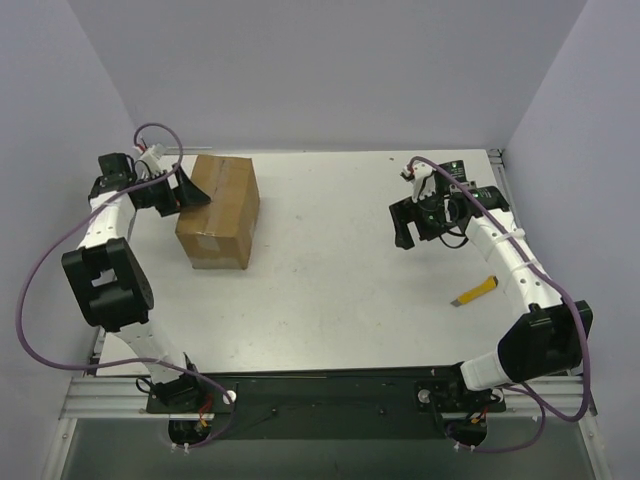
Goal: Unpack the express box
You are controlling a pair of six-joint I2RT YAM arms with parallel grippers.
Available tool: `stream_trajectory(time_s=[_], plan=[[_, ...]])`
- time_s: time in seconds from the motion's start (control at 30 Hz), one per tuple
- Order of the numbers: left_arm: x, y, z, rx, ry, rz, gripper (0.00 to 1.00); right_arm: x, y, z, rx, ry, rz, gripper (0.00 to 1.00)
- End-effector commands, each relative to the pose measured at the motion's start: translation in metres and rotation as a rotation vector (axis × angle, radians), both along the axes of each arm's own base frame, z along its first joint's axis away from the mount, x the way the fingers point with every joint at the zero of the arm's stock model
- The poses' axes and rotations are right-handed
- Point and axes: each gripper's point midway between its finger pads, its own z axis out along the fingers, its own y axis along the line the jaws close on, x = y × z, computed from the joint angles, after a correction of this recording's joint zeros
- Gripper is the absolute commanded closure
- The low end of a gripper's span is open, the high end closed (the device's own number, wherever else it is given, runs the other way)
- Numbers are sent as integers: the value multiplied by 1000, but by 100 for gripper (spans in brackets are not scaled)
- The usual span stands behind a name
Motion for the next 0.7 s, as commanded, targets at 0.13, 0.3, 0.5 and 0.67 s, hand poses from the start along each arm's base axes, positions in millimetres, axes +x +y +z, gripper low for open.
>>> stream_trajectory(time_s=[0.13, 0.3, 0.5, 0.67], plan=[[-72, -129, 34, -158, -11, -237, 3, 12, 21, 0, 35, 27, 43, 18], [-114, -163, 48, -266, 7, -274, 3, 25, 31, 2, 47, 25, 52, 18], [-114, -114, 42, -93, -19, -287, 3, 41, 26, 8, -9, -10, 12, 18], [-106, -114, 63, 53, -141, -401, 3, 30, -50, 5, -133, -1, -233, 27]])
